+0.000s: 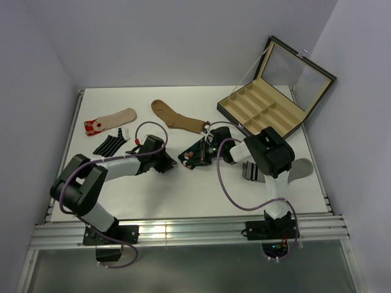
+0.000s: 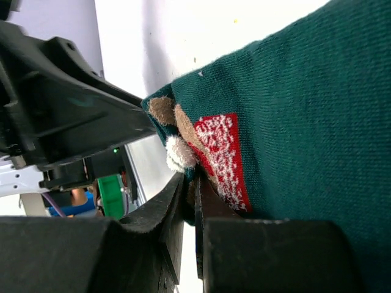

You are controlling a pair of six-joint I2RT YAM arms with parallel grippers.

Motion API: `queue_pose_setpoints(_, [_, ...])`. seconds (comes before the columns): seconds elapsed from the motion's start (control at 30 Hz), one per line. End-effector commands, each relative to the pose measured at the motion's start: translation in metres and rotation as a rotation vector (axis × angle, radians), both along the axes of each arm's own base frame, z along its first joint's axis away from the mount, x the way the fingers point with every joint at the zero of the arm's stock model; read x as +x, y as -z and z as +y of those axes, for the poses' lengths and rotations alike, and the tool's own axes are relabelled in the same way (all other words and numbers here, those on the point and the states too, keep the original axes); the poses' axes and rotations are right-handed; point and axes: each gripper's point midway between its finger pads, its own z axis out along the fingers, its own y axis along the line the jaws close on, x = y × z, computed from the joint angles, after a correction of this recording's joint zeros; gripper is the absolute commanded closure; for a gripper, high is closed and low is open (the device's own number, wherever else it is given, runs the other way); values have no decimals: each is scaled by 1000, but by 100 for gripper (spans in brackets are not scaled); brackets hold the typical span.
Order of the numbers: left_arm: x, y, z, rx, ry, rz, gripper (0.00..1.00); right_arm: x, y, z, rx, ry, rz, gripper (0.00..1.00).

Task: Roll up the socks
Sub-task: Roll the sock at the center of the board.

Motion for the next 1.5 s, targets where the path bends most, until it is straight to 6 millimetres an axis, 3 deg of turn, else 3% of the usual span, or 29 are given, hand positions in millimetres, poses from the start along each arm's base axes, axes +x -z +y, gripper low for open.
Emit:
queue_pose_setpoints(0.0, [10, -5, -14, -19, 28, -28, 65, -3, 27, -10, -71, 33, 70, 100])
queue_pose_setpoints(0.5, [26, -6, -24, -23, 50, -76, 59, 0, 31, -12, -104, 34, 64, 100])
queue_pose_setpoints(0.77, [26, 11, -23, 18, 57, -23, 63, 2, 31, -14, -125, 39, 59, 98])
queue_pose_setpoints(0.97, [14, 34, -19, 73, 67, 59, 73, 7, 28, -17, -165, 52, 28, 88])
queue_pose_setpoints(1.1, [3, 47, -17, 118, 87, 120, 76, 9, 22, -17, -215, 44, -30, 73])
queue_pose_setpoints(1.27, [5, 53, -12, 171, 77, 123, 78, 13, 7, -22, -318, 45, -124, 54])
queue_pose_setpoints(1.4, [4, 54, -10, 190, 80, 126, 78, 12, -5, -32, -433, 67, -200, 52])
queue_pose_setpoints(1.43, [6, 54, -10, 192, 80, 123, 79, 14, -19, -32, -431, 82, -241, 52])
queue_pose_setpoints(1.47, [6, 54, -10, 193, 82, 120, 79, 11, -21, -37, -453, 90, -249, 53])
